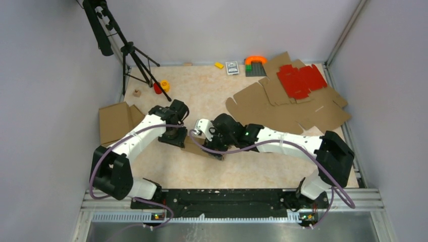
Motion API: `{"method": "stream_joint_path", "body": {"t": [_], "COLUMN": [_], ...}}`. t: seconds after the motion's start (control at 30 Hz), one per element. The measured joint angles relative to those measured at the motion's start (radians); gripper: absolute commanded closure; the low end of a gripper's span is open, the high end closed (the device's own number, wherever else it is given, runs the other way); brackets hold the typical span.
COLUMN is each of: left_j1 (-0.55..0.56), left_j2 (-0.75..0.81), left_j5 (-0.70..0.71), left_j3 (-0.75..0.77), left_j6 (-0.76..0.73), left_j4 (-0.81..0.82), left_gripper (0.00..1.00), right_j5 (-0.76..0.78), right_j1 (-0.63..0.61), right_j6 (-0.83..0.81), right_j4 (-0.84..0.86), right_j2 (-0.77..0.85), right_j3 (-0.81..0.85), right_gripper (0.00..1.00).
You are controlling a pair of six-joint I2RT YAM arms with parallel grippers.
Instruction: Fold the paper box
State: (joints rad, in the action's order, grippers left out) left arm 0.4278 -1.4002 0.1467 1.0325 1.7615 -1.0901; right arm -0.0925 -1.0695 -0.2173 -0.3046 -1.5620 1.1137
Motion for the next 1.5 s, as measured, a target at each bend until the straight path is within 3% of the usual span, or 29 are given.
{"method": "stream_joint_path", "body": {"t": [0.2,0.23,0.37,0.5,0.6,0.77,0.97,1.2,1.37,1.5], "left_j1": [-0.008,-0.012,-0.031,-0.046,-0.052,-0.062,-0.07,-0.072,-0.072,-0.071], "left_j2": [0.018,0.021,0.023,0.005,-0.011,0.09,0.263,0.277,0.45,0.433], "left_j5": [0.0,0.0,-0.013,-0.053,-0.056,-0.056,-0.082,-0.315,-0.503,-0.666], "left_j3": [0.0,0.002,0.028,0.093,0.142,0.15,0.141,0.114,-0.056,0.009], "left_j6": [-0.072,-0.098,-0.253,-0.498,-0.679,-0.942,-1.096,-1.347,-1.554,-1.714], "left_j4": [0.022,0.022,0.042,0.07,0.084,0.134,0.221,0.359,0.572,0.592], "left_gripper": [0.39,0.34,0.22,0.16,0.02,0.01,0.01,0.01,0.01,0.01], "right_j5": [-0.056,-0.063,-0.072,-0.069,-0.069,-0.076,-0.083,-0.083,-0.106,-0.124], "right_j1": [0.023,0.024,0.027,0.029,0.032,0.033,0.053,0.072,0.075,0.084], "right_j6": [-0.012,-0.01,-0.005,0.009,0.019,0.032,0.078,0.134,0.142,0.134], "right_j4": [-0.006,-0.006,-0.026,-0.051,-0.075,-0.09,-0.097,-0.116,-0.114,-0.099], "right_j2": [-0.007,-0.006,0.004,0.027,0.064,0.119,0.127,0.237,0.334,0.343], "right_j3": [0.0,0.0,-0.001,-0.008,-0.034,-0.078,-0.086,-0.167,-0.192,-0.192], "right_gripper": [0.69,0.72,0.69,0.69,0.68,0.66,0.62,0.63,0.63,0.65]}}
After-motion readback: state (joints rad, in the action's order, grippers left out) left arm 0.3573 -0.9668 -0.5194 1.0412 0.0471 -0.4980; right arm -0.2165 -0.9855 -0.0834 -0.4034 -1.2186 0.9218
